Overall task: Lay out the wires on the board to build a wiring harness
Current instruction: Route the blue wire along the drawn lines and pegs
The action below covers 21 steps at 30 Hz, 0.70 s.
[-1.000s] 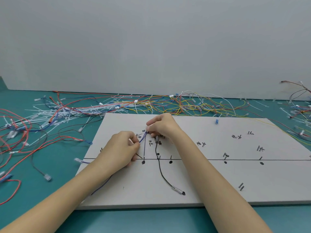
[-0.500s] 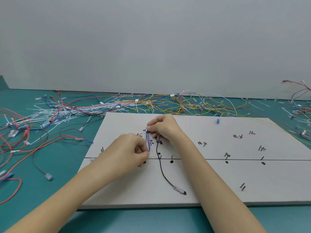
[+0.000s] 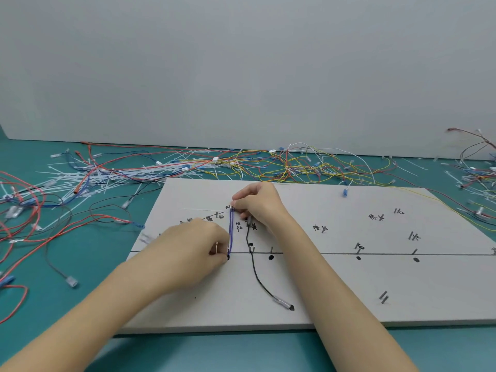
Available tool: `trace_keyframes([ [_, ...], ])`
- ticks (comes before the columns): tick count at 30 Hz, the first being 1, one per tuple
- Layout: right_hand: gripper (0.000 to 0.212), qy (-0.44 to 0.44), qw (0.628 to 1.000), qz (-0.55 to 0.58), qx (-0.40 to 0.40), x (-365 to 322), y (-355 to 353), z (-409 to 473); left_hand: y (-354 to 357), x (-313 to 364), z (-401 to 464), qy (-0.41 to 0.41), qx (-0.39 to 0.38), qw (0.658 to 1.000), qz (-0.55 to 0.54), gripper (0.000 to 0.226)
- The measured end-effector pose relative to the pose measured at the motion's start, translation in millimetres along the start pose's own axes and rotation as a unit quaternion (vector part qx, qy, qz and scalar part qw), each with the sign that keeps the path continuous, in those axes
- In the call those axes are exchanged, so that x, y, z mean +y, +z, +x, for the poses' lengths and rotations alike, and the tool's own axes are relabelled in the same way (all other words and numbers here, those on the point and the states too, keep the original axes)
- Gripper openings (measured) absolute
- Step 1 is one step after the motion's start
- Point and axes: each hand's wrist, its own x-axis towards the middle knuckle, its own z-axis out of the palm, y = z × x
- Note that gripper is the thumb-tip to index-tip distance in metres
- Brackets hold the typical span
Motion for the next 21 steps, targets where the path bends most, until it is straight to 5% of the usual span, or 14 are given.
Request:
trace_keyframes([
  [6, 0.009, -0.004, 1.000, 0.010, 0.011, 0, 1, -2, -21, -34, 3, -0.027, -0.071, 0.986, -0.148, 0.013],
  [21, 0.007, -0.017, 1.000, 0.018, 0.013, 2, 3, -4, -32, -86, 11, -0.072, -0.042, 0.956, -0.282, 0.008],
])
